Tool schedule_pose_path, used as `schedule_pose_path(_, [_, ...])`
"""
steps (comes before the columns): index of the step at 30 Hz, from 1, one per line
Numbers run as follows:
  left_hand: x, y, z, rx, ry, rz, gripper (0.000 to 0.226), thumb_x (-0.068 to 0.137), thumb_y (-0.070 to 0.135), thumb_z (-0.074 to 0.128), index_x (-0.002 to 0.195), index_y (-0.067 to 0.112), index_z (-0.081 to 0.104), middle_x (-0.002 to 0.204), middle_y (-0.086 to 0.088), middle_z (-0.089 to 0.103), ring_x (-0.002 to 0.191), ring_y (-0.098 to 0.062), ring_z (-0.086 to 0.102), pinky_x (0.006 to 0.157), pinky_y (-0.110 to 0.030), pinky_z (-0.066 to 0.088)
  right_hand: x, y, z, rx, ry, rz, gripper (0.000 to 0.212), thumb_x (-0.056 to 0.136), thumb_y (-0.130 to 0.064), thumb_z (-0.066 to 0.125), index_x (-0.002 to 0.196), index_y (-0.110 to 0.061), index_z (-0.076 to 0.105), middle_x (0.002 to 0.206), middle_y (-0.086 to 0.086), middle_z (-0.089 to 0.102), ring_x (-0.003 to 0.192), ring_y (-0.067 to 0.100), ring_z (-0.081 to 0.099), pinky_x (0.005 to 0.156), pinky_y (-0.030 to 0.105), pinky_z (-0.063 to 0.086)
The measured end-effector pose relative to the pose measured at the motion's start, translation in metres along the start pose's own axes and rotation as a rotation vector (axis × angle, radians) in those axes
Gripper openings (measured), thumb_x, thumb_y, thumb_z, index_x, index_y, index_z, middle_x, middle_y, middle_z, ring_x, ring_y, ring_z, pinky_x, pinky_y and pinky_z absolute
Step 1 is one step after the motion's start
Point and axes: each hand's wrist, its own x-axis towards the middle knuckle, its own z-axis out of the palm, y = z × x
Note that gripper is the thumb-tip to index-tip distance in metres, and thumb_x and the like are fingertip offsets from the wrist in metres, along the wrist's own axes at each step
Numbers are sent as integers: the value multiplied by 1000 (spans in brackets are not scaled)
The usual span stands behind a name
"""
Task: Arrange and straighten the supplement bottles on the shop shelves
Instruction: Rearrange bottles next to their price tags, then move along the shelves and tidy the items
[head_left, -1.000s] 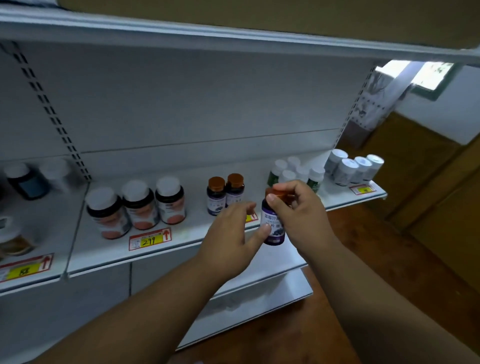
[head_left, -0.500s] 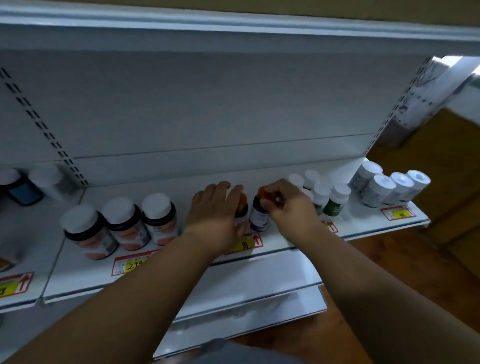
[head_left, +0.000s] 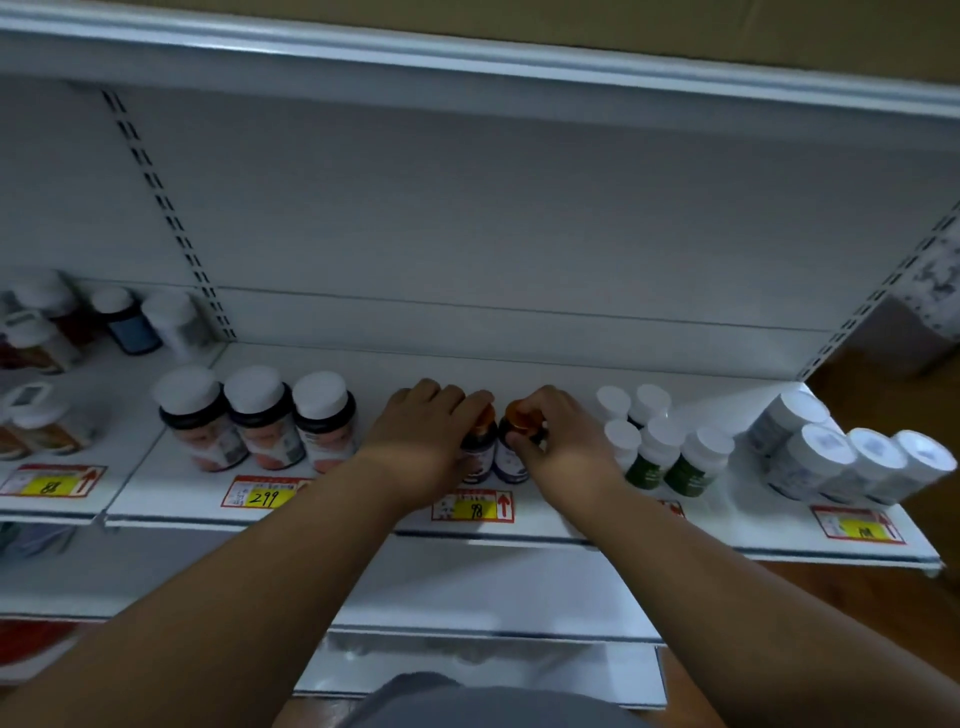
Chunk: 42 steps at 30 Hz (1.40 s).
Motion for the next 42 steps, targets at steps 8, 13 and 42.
schedule_pose_path(8, [-28,7,-33,-140,300,-143,60,75,37,67,128,11,56,118,-10,61,109,-31,56,90,-42,46,3,-47,-9,9,146,-178,22,84,-24,67,103,-19,58,110,-7,52,103,12,47,80,25,41])
schedule_pose_path(13, [-69,-29,-65,-213,363,-243,46,79,33,62,120,13,58,109,-7,64,100,-28,58,85,-39,48,12,-124,14,79,154,-276,18,86,-22,64,103,-18,60,108,-5,55,106,14,51,88,24,40])
schedule_pose_path(42, [-243,-352,-116,-203,377,-501,42,81,28,66,119,12,61,108,-10,63,99,-30,56,82,-35,44,206,-323,332,-464,-228,26,38,89,-22,60,122,-7,49,131,21,42,114,35,48,95,41,47])
